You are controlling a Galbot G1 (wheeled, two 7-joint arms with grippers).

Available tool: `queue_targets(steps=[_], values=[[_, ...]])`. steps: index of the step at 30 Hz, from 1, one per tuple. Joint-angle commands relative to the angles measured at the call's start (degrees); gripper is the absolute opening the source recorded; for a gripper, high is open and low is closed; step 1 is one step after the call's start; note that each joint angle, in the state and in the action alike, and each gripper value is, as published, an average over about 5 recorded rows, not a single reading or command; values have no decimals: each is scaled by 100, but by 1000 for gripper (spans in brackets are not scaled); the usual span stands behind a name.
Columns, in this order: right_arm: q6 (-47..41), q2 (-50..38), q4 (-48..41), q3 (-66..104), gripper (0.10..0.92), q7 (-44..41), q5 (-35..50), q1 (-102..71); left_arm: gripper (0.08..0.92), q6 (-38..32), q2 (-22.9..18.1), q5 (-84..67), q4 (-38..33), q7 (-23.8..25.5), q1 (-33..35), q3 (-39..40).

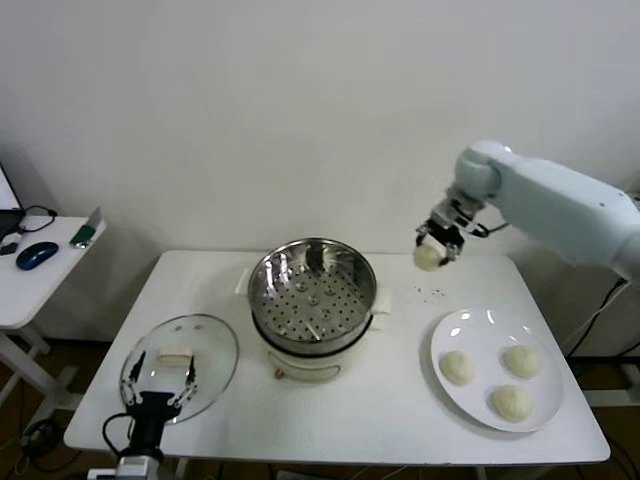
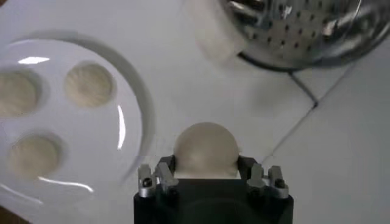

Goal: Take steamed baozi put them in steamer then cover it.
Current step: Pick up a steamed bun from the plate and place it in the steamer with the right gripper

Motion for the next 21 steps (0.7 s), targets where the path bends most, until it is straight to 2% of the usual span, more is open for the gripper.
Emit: queue_targets(steps=[1,12,21], values=[[1242,1425,63,103,662,73,-1040,268,823,16,-5,-17,-6,-2,3,6],[1735,2215,-505,653,664,466,-2468,-741,823,117,9,-2,-104,5,-40,71],[1709,2558,-1129,889,670,566,-2941,-1265,823,48,45,-41,-59,-7,65,9]])
